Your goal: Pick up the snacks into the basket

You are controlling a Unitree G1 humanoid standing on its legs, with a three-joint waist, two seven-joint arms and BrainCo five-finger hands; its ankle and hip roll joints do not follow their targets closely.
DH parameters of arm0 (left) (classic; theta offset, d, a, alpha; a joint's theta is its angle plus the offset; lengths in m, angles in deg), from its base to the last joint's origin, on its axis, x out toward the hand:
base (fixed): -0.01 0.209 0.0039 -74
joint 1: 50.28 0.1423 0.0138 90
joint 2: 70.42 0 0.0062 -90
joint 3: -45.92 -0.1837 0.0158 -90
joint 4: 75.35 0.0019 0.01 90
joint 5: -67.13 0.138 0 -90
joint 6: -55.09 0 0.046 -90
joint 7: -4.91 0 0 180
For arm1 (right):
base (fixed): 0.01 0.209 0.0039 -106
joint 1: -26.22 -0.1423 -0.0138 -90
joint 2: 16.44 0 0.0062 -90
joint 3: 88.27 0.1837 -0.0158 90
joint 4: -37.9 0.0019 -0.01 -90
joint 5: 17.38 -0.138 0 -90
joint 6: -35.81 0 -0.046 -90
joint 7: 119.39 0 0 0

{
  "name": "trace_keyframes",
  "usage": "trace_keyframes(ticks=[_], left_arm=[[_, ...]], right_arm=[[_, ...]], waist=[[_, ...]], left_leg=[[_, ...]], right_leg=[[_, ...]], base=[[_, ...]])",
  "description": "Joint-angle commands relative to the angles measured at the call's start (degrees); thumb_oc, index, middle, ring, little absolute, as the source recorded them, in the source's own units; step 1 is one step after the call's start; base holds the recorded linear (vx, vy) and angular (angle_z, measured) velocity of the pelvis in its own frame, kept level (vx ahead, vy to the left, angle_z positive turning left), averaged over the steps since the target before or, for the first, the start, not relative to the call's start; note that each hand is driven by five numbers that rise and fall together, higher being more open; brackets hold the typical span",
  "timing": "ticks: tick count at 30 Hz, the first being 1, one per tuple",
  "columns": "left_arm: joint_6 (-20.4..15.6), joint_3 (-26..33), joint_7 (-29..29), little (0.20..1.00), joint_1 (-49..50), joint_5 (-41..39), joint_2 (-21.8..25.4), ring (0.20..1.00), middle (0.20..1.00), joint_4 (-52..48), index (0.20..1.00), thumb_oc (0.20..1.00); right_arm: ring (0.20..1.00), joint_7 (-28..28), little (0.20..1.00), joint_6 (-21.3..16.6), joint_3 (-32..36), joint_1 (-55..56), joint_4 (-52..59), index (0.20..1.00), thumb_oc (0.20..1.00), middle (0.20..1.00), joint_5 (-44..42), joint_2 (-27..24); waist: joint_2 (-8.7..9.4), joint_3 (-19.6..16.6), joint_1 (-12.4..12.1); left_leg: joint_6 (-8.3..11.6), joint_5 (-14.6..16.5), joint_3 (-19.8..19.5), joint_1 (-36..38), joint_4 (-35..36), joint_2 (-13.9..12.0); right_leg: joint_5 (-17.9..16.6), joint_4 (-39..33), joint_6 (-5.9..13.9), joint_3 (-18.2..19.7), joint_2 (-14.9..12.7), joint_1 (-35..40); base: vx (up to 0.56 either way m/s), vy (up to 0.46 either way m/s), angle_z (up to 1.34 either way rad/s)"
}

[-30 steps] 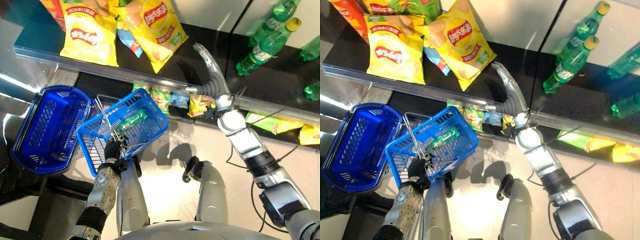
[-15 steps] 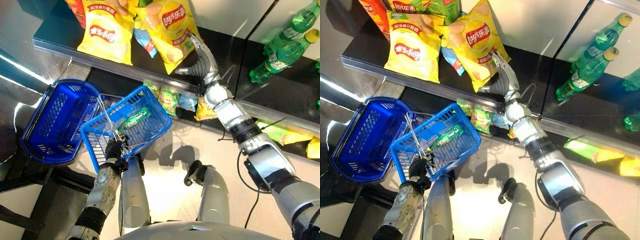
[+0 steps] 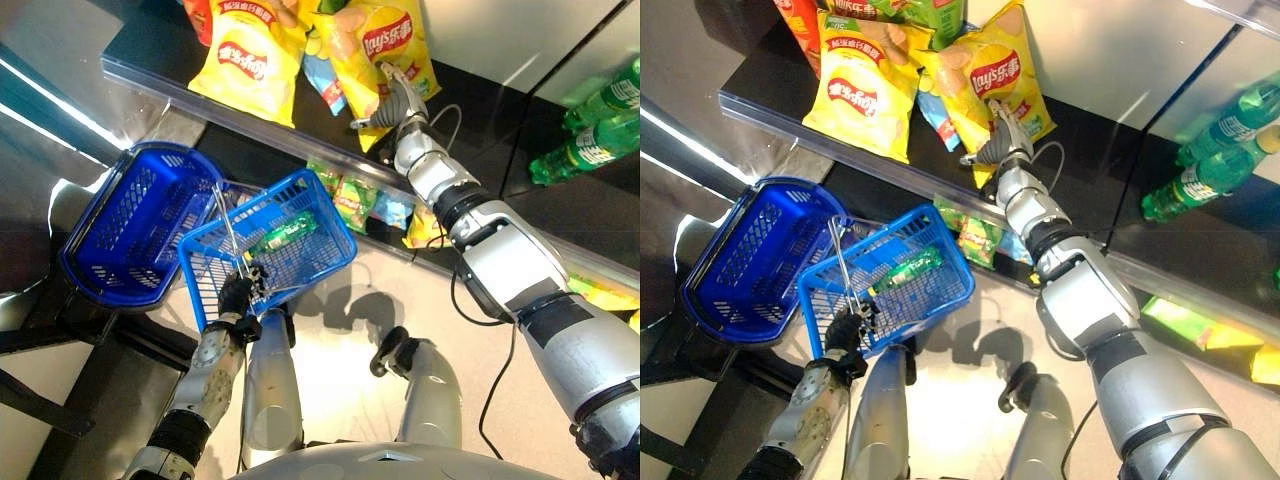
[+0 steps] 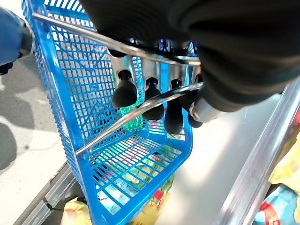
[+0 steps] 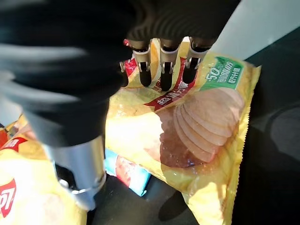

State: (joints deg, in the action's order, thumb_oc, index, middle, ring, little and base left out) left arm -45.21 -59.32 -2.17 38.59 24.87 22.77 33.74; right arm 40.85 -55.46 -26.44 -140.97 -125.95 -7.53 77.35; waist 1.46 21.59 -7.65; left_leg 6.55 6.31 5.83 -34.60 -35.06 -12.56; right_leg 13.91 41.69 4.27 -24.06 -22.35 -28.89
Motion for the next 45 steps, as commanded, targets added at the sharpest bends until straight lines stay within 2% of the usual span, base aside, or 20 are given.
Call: trace_keyframes(ticks=[1,12,13,14,15,21,27,30,31,32,33,40,45], left_arm=[[-5.03,-2.85,2.58,0.200,-0.85,-0.55,2.71,0.200,0.200,-11.48,0.200,0.200],[-3.81,-3.49,2.66,0.200,-1.90,-0.27,2.74,0.200,0.200,-11.24,0.200,0.200],[-3.73,-3.54,2.60,0.200,-1.96,-0.39,2.77,0.200,0.200,-11.51,0.200,0.200],[-3.72,-3.54,2.59,0.200,-1.96,-0.39,2.78,0.200,0.200,-11.52,0.200,0.200],[-3.61,-3.55,2.45,0.200,-2.28,-0.47,2.90,0.200,0.200,-11.79,0.200,0.200],[-3.27,-4.01,2.21,0.200,-3.27,-0.03,3.05,0.200,0.200,-11.68,0.200,0.200],[-3.59,-3.95,1.89,0.200,-3.99,0.07,2.87,0.200,0.200,-11.35,0.200,0.200],[-3.87,-3.85,1.51,0.200,-4.34,-0.09,2.70,0.200,0.200,-11.52,0.200,0.200],[-3.88,-3.84,1.51,0.200,-4.43,-0.09,2.70,0.200,0.200,-11.54,0.200,0.200],[-4.10,-3.76,1.30,0.200,-4.46,-0.14,2.62,0.200,0.200,-11.44,0.200,0.200],[-4.20,-3.69,1.28,0.200,-4.54,-0.29,2.53,0.200,0.200,-11.34,0.200,0.200],[-4.94,-3.10,0.16,0.200,-4.64,-0.51,2.02,0.200,0.200,-11.23,0.200,0.200],[-5.26,-3.07,0.35,0.200,-4.78,-0.85,1.98,0.200,0.200,-10.80,0.200,0.200]], right_arm=[[1.000,1.07,1.000,-0.83,-2.71,-5.09,-2.67,1.000,1.000,1.000,0.08,-1.10],[1.000,2.22,1.000,2.03,-4.02,-4.62,-8.39,1.000,1.000,1.000,5.88,2.15],[0.959,1.69,0.959,2.48,-3.74,-4.42,-8.76,0.959,0.959,0.959,6.56,2.08],[0.702,1.68,0.702,2.48,-3.73,-4.42,-8.76,0.702,0.702,0.702,6.58,2.08],[0.200,0.53,0.200,2.95,-3.72,-3.79,-8.48,0.200,0.200,0.200,7.94,1.92],[0.200,0.34,0.200,4.36,-3.28,-3.27,-8.93,0.200,0.200,0.200,10.69,0.96],[0.200,-1.10,0.200,4.11,-2.54,-2.73,-7.05,0.200,0.200,0.200,10.18,-0.33],[0.200,-1.84,0.200,3.19,-1.02,-2.45,-4.47,0.200,0.200,0.200,7.03,-0.54],[0.200,-1.86,0.200,3.20,-1.02,-2.52,-4.44,0.200,0.200,0.200,7.02,-0.60],[0.200,-2.58,0.200,2.71,-0.10,-2.16,-3.46,0.200,0.200,0.200,5.53,-0.60],[0.200,-2.53,0.200,2.48,-0.27,-1.85,-2.67,0.200,0.200,0.200,5.39,-0.71],[0.200,-4.72,0.200,0.90,2.62,2.92,4.81,0.200,0.200,0.200,2.68,-0.68],[0.200,-5.10,0.200,0.18,4.33,5.41,6.32,0.200,0.200,0.200,1.66,-2.06]], waist=[[-1.98,-1.23,-2.17],[-2.46,-0.49,-3.30],[-2.61,-0.45,-3.39],[-2.61,-0.46,-3.39],[-2.78,-0.32,-3.57],[-3.17,-0.19,-3.66],[-3.17,-0.31,-3.02],[-2.84,-0.09,-2.20],[-2.82,-0.16,-2.15],[-2.73,-0.04,-1.82],[-2.60,-0.05,-1.61],[-1.68,-0.02,0.65],[-1.39,-0.06,1.54]], left_leg=[[-1.19,2.09,-0.53,2.04,0.15,0.02],[-1.90,2.17,-1.69,0.68,-0.36,1.08],[-1.95,2.15,-1.77,0.58,-0.34,1.16],[-1.95,2.15,-1.78,0.57,-0.35,1.16],[-2.04,2.13,-1.81,0.48,-0.47,1.30],[-2.34,2.42,-2.13,0.23,-1.14,1.66],[-2.38,2.62,-1.70,0.84,-1.19,1.71],[-2.41,2.85,-1.34,1.52,-1.42,1.69],[-2.95,1.04,-1.07,1.05,-0.43,1.83],[-2.44,2.82,-1.12,1.78,-1.35,1.62],[-2.99,1.16,-0.65,1.55,-0.47,1.68],[-3.16,1.57,0.57,3.61,-0.33,1.05],[-3.07,1.64,1.00,3.98,-0.46,0.90]], right_leg=[[-5.78,-2.38,5.60,2.36,0.15,1.75],[-5.96,-1.94,5.68,1.82,-0.11,1.41],[-5.95,-1.86,5.71,1.79,-0.16,1.32],[-5.94,-1.85,5.71,1.79,-0.17,1.31],[-6.01,-1.60,5.79,1.81,-0.19,1.18],[-5.97,-1.31,5.82,1.76,-0.51,1.29],[-6.15,-1.37,5.76,2.41,-0.65,1.37],[-6.38,-1.55,5.71,3.01,-0.70,1.52],[-7.82,-2.55,4.94,2.51,-0.70,1.16],[-6.53,-1.67,5.69,3.13,-0.66,1.54],[-7.93,-2.58,4.93,2.79,-0.70,1.23],[-8.72,-3.25,5.02,4.16,-0.52,1.85],[-9.00,-3.93,5.05,4.52,-0.66,2.14]], base=[[0.01,-0.009,0.05],[0.00,-0.001,0.05],[0.00,0.000,0.00],[0.00,0.000,0.00],[0.00,0.000,0.00],[0.00,0.000,0.00],[0.00,0.000,0.00],[-0.03,0.009,0.00],[0.00,0.000,0.00],[-0.08,0.034,-0.01],[-0.02,0.034,0.00],[-0.03,0.024,-0.03],[-0.03,0.014,-0.14]])
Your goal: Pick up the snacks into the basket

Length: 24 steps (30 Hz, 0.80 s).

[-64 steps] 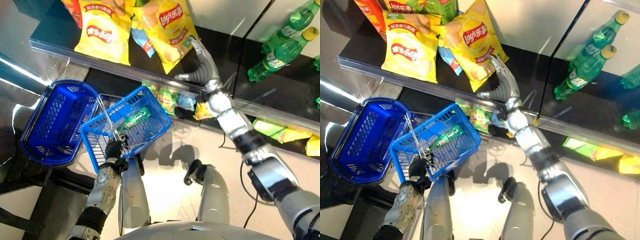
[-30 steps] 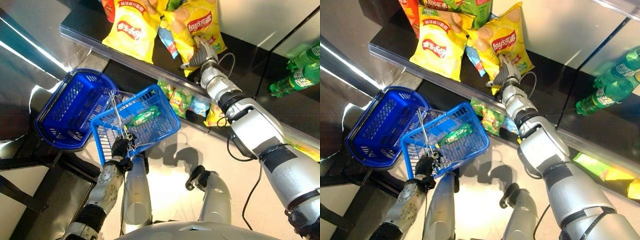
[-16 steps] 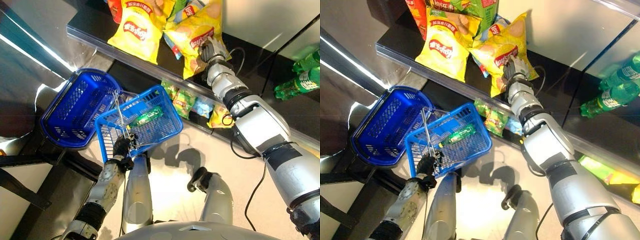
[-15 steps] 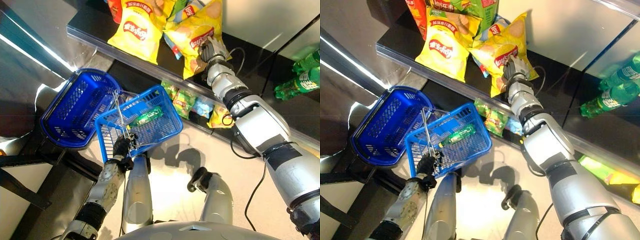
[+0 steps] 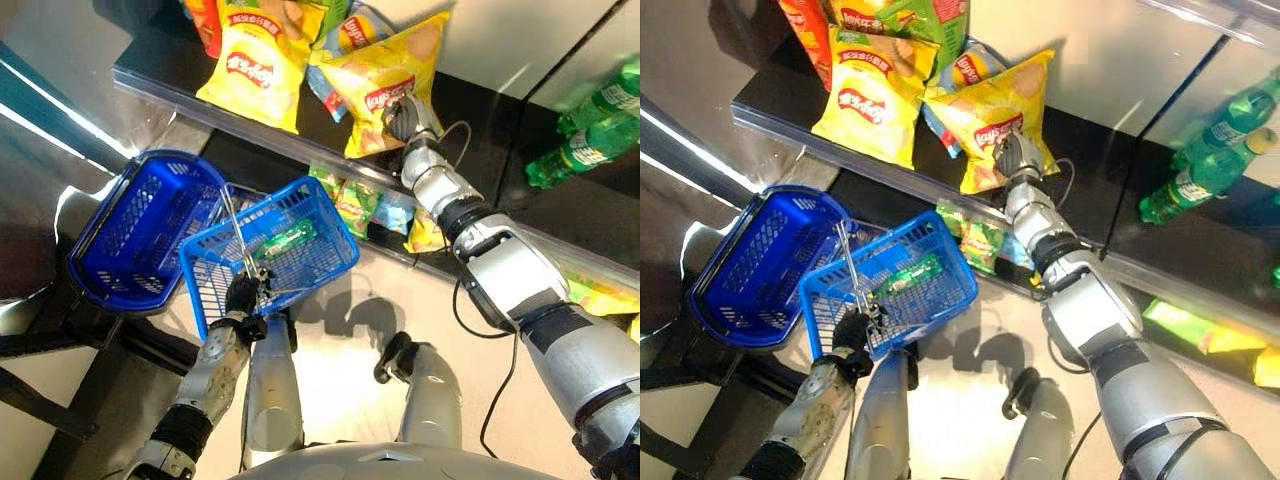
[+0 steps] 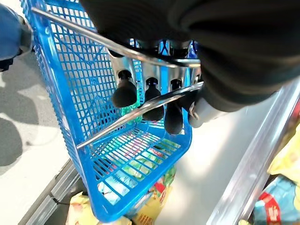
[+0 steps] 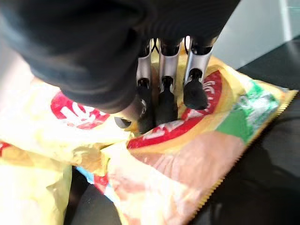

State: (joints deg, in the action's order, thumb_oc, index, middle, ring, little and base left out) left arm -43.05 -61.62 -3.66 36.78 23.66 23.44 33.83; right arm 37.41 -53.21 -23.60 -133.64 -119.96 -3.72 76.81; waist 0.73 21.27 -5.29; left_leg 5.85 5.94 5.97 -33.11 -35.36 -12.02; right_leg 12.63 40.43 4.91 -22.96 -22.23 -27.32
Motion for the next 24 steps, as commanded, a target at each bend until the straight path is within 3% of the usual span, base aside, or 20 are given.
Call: trace_keyframes(ticks=[1,13,20,21,24], left_arm=[[-7.38,-0.66,1.85,0.200,-2.86,0.29,1.29,0.200,0.200,-10.99,0.200,0.200],[-8.11,0.84,1.38,0.200,-1.72,-0.19,-0.03,0.200,0.200,-10.09,0.200,0.200],[-8.46,0.61,1.33,0.200,-2.03,-0.48,-0.16,0.200,0.200,-9.59,0.200,0.200],[-8.44,0.55,1.29,0.200,-1.72,-0.59,-0.26,0.200,0.200,-9.84,0.200,0.200],[-8.60,0.54,1.23,0.200,-1.59,-0.54,-0.23,0.200,0.200,-9.77,0.200,0.200]], right_arm=[[0.200,-1.84,0.200,-2.31,1.74,-1.47,0.95,0.200,0.200,0.200,-2.35,-2.01],[0.200,-5.33,0.200,-3.68,5.61,6.12,18.61,0.200,0.200,0.200,0.20,-7.89],[0.200,-6.63,0.200,-3.85,7.64,7.64,20.93,0.200,0.200,0.200,0.39,-9.04],[1.000,-7.67,1.000,-3.46,8.35,8.08,21.95,1.000,1.000,1.000,1.55,-9.72],[1.000,-8.24,1.000,-3.13,8.67,8.14,23.79,1.000,1.000,1.000,3.09,-10.98]], waist=[[-0.63,0.17,-0.63],[-0.32,-0.29,0.75],[-0.24,-0.56,0.69],[-0.33,-0.63,0.78],[-0.31,-0.67,0.82]], left_leg=[[-2.34,2.00,0.95,2.57,-0.09,0.35],[-2.20,1.87,1.27,2.57,0.04,-0.17],[-2.07,1.84,1.37,2.69,0.17,-0.43],[-1.98,1.87,1.33,2.76,0.16,-0.59],[-1.85,1.83,1.31,2.71,0.13,-0.70]], right_leg=[[-7.78,-2.76,4.42,3.42,-0.82,0.61],[-7.92,-2.73,4.62,3.72,-0.78,0.35],[-7.70,-2.72,4.73,3.52,-0.74,0.51],[-7.71,-2.68,4.83,3.50,-0.64,0.63],[-7.56,-2.64,4.82,3.41,-0.53,0.67]], base=[[-0.01,0.018,-0.10],[0.00,0.000,-0.03],[0.00,-0.001,-0.01],[0.00,0.000,0.00],[0.01,-0.008,0.00]])
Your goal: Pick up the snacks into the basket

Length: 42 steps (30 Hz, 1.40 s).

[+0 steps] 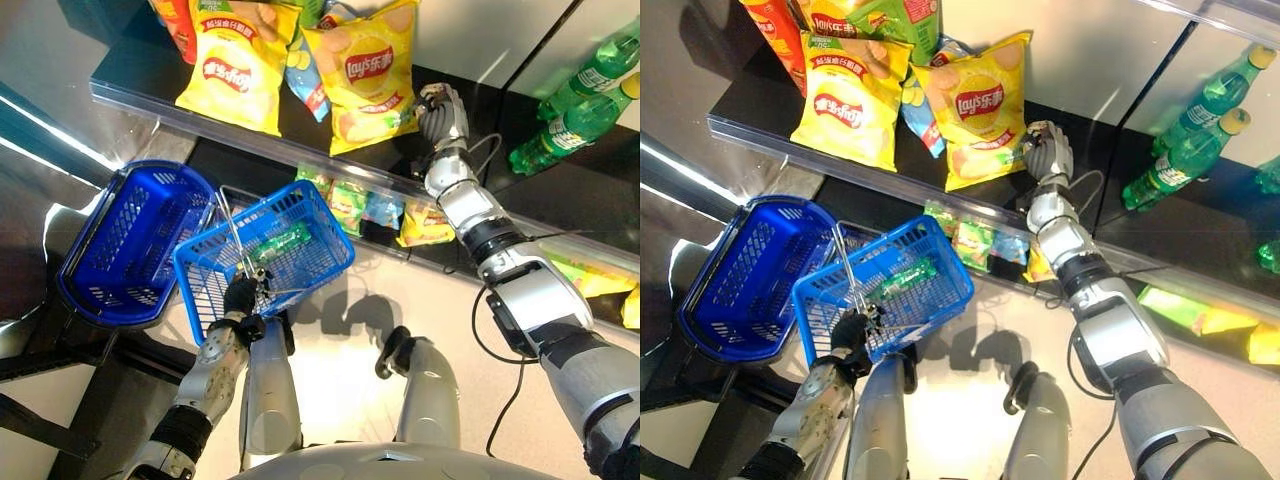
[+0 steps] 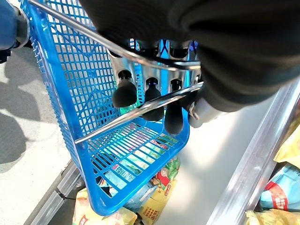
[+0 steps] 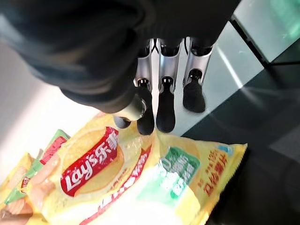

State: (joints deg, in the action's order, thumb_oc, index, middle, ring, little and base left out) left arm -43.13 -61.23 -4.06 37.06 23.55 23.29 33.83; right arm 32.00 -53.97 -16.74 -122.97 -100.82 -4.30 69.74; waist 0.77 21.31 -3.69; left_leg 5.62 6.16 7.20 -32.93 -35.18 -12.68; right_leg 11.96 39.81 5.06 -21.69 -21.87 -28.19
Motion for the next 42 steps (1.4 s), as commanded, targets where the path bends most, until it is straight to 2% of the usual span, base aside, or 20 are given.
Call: trace_keyframes(ticks=[1,6,9,12,13,18,19,20,21,22,27,32,42], left_arm=[[-8.52,0.16,1.63,0.200,-1.87,-0.42,-0.07,0.200,0.200,-9.77,0.200,0.200],[-8.66,0.30,2.30,0.200,-1.66,-0.33,0.55,0.200,0.200,-9.79,0.200,0.200],[-8.69,-0.20,3.59,0.200,-1.36,-0.80,1.68,0.200,0.200,-9.98,0.200,0.200],[-8.50,-0.33,4.03,0.200,-0.87,-0.94,2.18,0.200,0.200,-10.43,0.200,0.200],[-8.18,-0.32,4.56,0.200,-0.46,-1.06,2.83,0.200,0.200,-10.76,0.200,0.200],[-7.44,-0.78,6.06,0.200,0.24,-0.59,3.98,0.200,0.200,-11.19,0.200,0.200],[-7.16,-0.95,6.59,0.200,0.43,-0.43,4.19,0.200,0.200,-11.07,0.200,0.200],[-7.16,-0.93,6.61,0.200,0.32,-0.42,4.16,0.200,0.200,-11.10,0.200,0.200],[-7.13,-1.08,6.82,0.200,0.43,-0.33,4.23,0.200,0.200,-11.22,0.200,0.200],[-7.17,-1.11,7.05,0.200,0.55,-0.40,4.34,0.200,0.200,-11.35,0.200,0.200],[-6.91,-1.32,8.03,0.200,0.52,-0.27,4.63,0.200,0.200,-11.57,0.200,0.200],[-6.60,-1.79,10.22,0.200,0.58,0.04,4.78,0.200,0.200,-12.26,0.200,0.200],[-5.55,-1.40,11.65,0.200,1.01,-0.04,4.48,0.200,0.200,-12.28,0.200,0.200]], right_arm=[[1.000,-2.83,1.000,-2.36,1.81,-2.53,4.65,1.000,1.000,1.000,3.67,-3.91],[1.000,-1.80,1.000,-0.73,-1.78,-7.01,5.34,1.000,1.000,1.000,10.04,-7.61],[1.000,0.48,1.000,-0.11,-7.78,-16.33,-2.59,1.000,1.000,1.000,11.19,-8.58],[1.000,1.88,1.000,-0.31,-11.30,-20.52,-7.73,1.000,1.000,1.000,10.89,-8.59],[1.000,3.96,1.000,-0.21,-15.74,-24.80,-13.31,1.000,1.000,1.000,11.59,-8.83],[1.000,6.74,1.000,-0.21,-23.37,-30.13,-21.12,1.000,1.000,1.000,14.53,-10.19],[1.000,8.37,1.000,-0.42,-25.81,-31.52,-22.96,1.000,1.000,1.000,15.64,-10.06],[1.000,8.35,1.000,-0.45,-25.85,-31.67,-23.02,1.000,1.000,1.000,15.63,-10.10],[1.000,8.61,1.000,-0.35,-26.63,-32.28,-23.92,1.000,1.000,1.000,16.17,-10.03],[1.000,8.95,1.000,-0.37,-27.34,-32.95,-24.65,1.000,1.000,1.000,16.55,-10.29],[1.000,10.97,1.000,-0.98,-30.79,-34.55,-26.74,1.000,1.000,1.000,18.13,-11.81],[1.000,14.42,1.000,-1.80,-34.79,-34.52,-28.93,1.000,1.000,1.000,21.04,-16.29],[1.000,17.84,1.000,-2.28,-34.80,-33.31,-30.32,1.000,1.000,1.000,20.29,-17.90]], waist=[[-0.36,-0.70,-0.77],[-0.19,-0.73,-1.22],[0.07,-0.72,-2.21],[0.12,-0.69,-2.62],[0.18,-0.64,-3.10],[0.20,-0.58,-4.21],[0.33,-0.60,-4.73],[0.30,-0.56,-4.68],[0.27,-0.53,-4.94],[0.27,-0.50,-5.24],[0.07,-0.54,-6.23],[-0.73,-0.64,-8.26],[-0.87,-0.80,-9.69]], left_leg=[[-1.62,1.61,0.07,2.53,-0.05,-0.04],[-1.48,1.38,-0.21,2.40,0.20,-0.07],[-1.28,0.69,-0.49,2.30,0.98,-0.02],[-1.18,0.23,-0.72,2.17,1.57,0.15],[-1.08,-0.21,-1.03,2.11,2.14,0.35],[-0.82,-1.20,-1.69,1.82,3.39,0.75],[-0.12,-0.03,-2.10,2.43,3.44,0.69],[-0.68,-1.66,-1.81,1.94,4.18,0.81],[-0.15,-0.16,-2.12,2.51,3.78,0.83],[-0.16,-0.15,-2.26,2.45,3.74,0.87],[-0.19,-0.80,-3.13,2.00,4.67,1.44],[0.12,-1.89,-4.40,1.45,5.84,2.26],[0.00,-2.21,-5.18,1.29,6.37,2.56]], right_leg=[[-6.89,-2.02,4.67,2.14,-0.88,1.54],[-6.82,-2.08,4.79,1.63,-0.93,1.58],[-7.15,-2.54,4.84,1.19,-0.79,1.70],[-7.33,-2.85,4.87,0.91,-0.77,1.76],[-7.64,-3.08,4.94,0.60,-0.83,1.80],[-7.82,-3.75,5.01,-0.20,-0.58,2.30],[-6.45,-3.13,5.83,0.07,-0.40,2.75],[-7.79,-3.99,5.07,-0.43,-0.45,2.41],[-6.50,-3.29,5.82,-0.09,-0.39,2.89],[-6.48,-3.21,5.86,-0.17,-0.42,2.91],[-6.59,-3.49,5.98,-0.92,-0.61,3.09],[-6.13,-2.78,6.27,-2.83,-1.23,3.71],[-6.19,-2.80,6.44,-4.12,-1.44,4.22]], base=[[0.00,0.000,0.00],[0.00,-0.006,0.00],[0.00,-0.011,0.00],[0.00,-0.020,0.04],[0.01,-0.031,0.06],[0.03,-0.043,0.15],[0.03,-0.033,0.13],[0.09,-0.041,0.15],[0.01,-0.014,0.16],[0.08,-0.041,0.18],[0.01,-0.038,0.08],[0.03,-0.050,0.21],[0.01,-0.021,0.10]])
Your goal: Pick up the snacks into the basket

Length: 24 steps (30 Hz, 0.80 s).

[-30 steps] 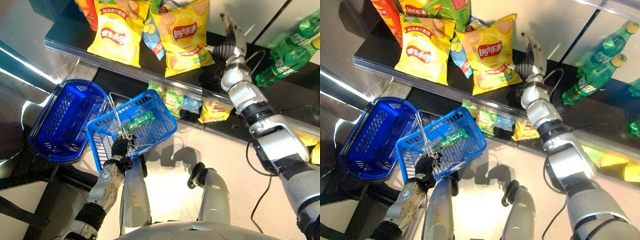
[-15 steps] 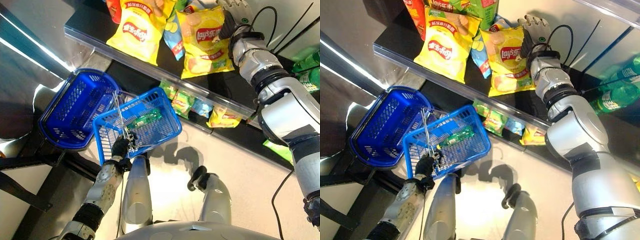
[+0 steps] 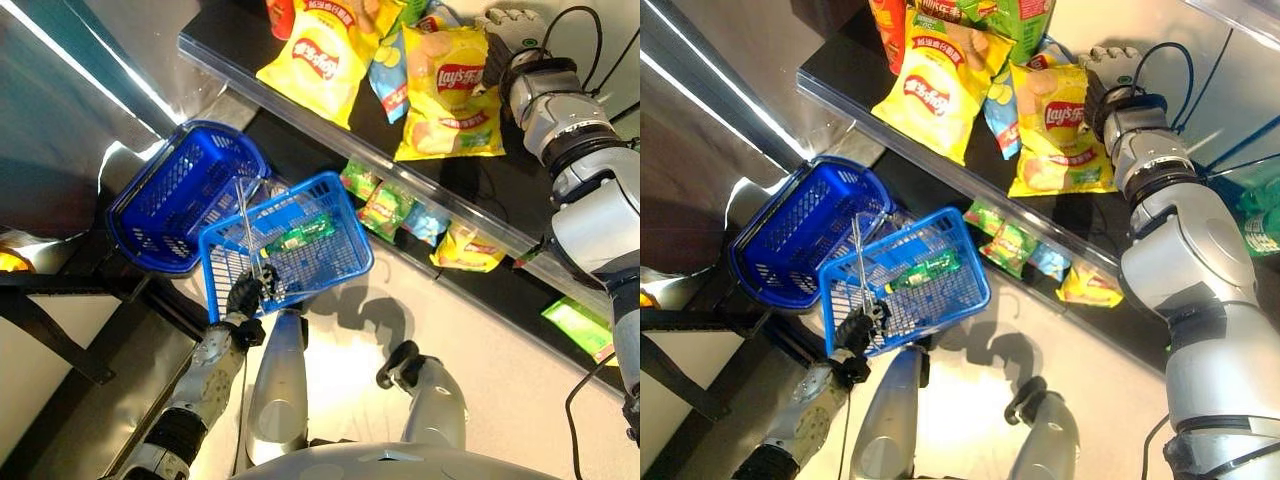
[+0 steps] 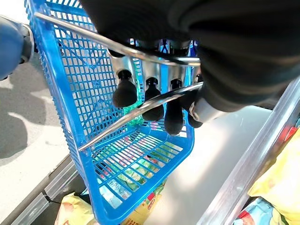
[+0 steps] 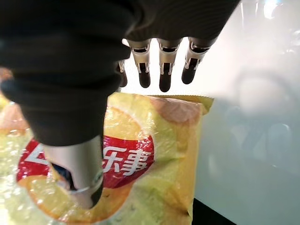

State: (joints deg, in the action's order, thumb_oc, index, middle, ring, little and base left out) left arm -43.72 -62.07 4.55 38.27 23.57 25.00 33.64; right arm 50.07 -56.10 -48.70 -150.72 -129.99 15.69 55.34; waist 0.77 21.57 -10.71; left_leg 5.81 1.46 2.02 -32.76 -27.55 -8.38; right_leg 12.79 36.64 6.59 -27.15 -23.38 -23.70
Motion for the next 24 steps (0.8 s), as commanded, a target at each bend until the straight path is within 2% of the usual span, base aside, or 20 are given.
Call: trace_keyframes(ticks=[1,11,24], left_arm=[[-4.91,-0.62,3.23,0.200,-0.27,-0.19,2.85,0.200,0.200,-12.27,0.200,0.200],[-4.56,-0.84,4.44,0.200,0.00,-0.76,3.06,0.200,0.200,-14.51,0.200,0.200],[-4.36,-1.39,4.47,0.200,0.34,-1.81,3.32,0.200,0.200,-16.16,0.200,0.200]], right_arm=[[1.000,-0.23,1.000,-0.02,-2.81,-5.51,-1.27,1.000,1.000,1.000,0.26,-3.81],[1.000,0.82,1.000,-0.71,-1.10,-6.23,-1.74,1.000,1.000,1.000,-5.02,-9.19],[1.000,1.30,1.000,-1.70,1.55,-6.38,-0.96,1.000,1.000,1.000,-12.96,-11.06]], waist=[[-0.94,-1.04,-2.74],[-1.86,-1.17,-4.05],[-3.30,-0.09,-5.09]], left_leg=[[-0.24,2.40,-0.15,1.02,-1.18,-1.71],[-0.06,0.94,-1.13,0.24,0.74,-0.77],[0.21,-0.51,-1.92,-1.21,2.08,0.06]], right_leg=[[-7.10,0.40,4.96,1.24,-0.02,-0.38],[-6.86,0.29,5.09,-0.36,-0.55,-0.30],[-6.64,0.45,5.16,-1.88,-1.20,-1.03]], base=[[0.00,0.000,0.00],[0.00,-0.018,0.09],[0.00,-0.010,0.07]])
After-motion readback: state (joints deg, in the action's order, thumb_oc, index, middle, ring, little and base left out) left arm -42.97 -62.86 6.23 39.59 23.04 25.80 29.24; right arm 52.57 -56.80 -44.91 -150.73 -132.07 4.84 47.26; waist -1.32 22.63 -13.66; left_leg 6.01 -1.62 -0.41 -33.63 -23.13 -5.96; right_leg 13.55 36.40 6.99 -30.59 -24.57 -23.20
